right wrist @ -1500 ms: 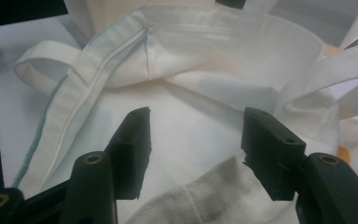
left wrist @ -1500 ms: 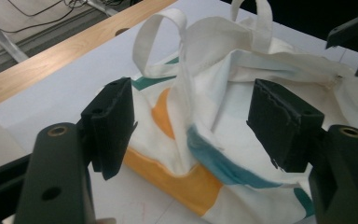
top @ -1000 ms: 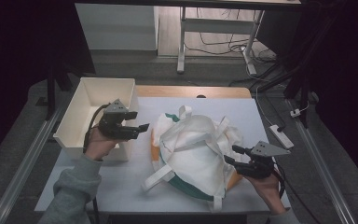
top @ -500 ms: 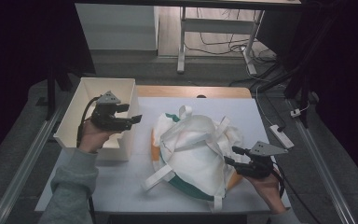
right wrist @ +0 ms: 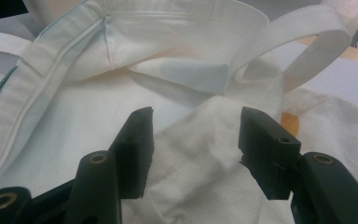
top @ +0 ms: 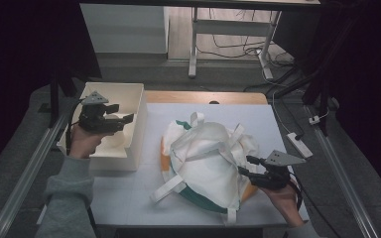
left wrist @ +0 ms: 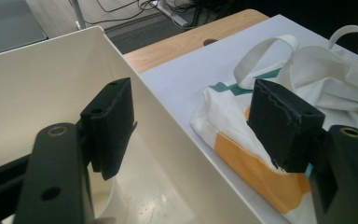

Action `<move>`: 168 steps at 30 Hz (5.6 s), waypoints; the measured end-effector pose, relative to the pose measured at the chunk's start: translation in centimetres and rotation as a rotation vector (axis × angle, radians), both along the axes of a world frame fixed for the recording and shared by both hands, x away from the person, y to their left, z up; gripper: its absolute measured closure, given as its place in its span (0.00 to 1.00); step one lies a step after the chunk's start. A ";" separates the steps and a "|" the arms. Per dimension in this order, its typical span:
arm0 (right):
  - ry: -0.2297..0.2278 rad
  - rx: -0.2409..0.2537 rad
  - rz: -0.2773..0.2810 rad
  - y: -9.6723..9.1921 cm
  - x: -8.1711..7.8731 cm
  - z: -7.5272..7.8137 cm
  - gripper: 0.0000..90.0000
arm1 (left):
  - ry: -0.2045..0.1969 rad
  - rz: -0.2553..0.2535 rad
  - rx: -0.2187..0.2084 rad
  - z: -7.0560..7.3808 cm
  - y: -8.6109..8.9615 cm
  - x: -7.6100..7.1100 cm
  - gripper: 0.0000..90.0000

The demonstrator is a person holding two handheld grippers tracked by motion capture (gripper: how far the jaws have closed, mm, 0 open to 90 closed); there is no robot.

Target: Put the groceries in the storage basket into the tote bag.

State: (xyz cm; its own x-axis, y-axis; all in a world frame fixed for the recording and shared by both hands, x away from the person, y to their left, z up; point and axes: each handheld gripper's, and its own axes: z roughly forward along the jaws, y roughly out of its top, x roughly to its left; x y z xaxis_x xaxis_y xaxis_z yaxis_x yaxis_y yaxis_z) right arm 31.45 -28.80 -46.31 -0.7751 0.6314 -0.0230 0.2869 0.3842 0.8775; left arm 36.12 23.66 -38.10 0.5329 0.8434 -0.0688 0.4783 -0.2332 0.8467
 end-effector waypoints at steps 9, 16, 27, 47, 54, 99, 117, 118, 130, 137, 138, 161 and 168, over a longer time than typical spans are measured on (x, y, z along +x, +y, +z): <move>0.002 -0.002 -0.003 0.0 0.0 -0.1 0.50 | 0.004 0.078 0.003 -0.6 1.5 0.6 0.35; 0.001 -0.002 -0.003 0.0 0.0 -0.1 0.50 | 0.040 0.126 0.008 -1.6 2.8 1.5 0.35; 0.005 -0.004 -0.002 0.0 0.0 -0.2 0.50 | 0.122 0.183 0.077 -3.4 3.7 2.7 0.26; 0.008 -0.009 -0.004 0.1 0.1 -0.3 0.50 | 0.226 0.177 0.150 -6.2 3.8 4.3 0.06; 0.009 -0.007 -0.002 0.1 0.1 -0.4 0.50 | 0.253 0.184 0.173 -7.0 3.7 4.9 0.04; 0.008 -0.010 -0.004 0.2 0.1 -0.4 0.50 | 0.105 0.181 0.020 -3.6 4.9 3.2 0.23; 0.009 -0.010 -0.005 0.3 0.1 -0.5 0.50 | -0.094 0.105 -0.155 1.0 3.8 -0.2 0.23; 0.010 -0.009 -0.005 0.3 0.1 -0.5 0.50 | -0.102 0.094 -0.166 1.1 3.6 -0.4 0.23; 0.005 -0.011 -0.006 0.3 0.1 -0.5 0.50 | -0.158 -0.071 -0.224 2.8 0.1 -1.8 0.23; 0.001 -0.011 -0.011 0.2 0.1 -0.4 0.50 | -0.137 -0.171 -0.237 2.8 -2.2 -1.9 0.23; 0.002 -0.011 -0.011 0.2 0.1 -0.5 0.50 | -0.133 -0.179 -0.233 2.7 -2.4 -1.9 0.23; -0.015 -0.014 -0.011 0.4 -0.1 -0.3 0.48 | -0.070 -0.378 -0.146 1.1 -10.3 -2.4 0.22; -0.045 -0.003 -0.006 0.7 -0.4 0.2 0.45 | -0.034 -0.426 -0.108 0.1 -12.6 -2.3 0.22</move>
State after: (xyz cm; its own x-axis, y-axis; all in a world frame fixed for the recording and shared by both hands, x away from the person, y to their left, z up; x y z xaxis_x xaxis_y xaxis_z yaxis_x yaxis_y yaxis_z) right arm 31.04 -28.10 -46.14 -0.7694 0.6359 -0.0598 0.2495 0.3855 0.8883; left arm 33.87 11.01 -37.98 0.8350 0.5368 -0.1212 0.3305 -0.3129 0.8904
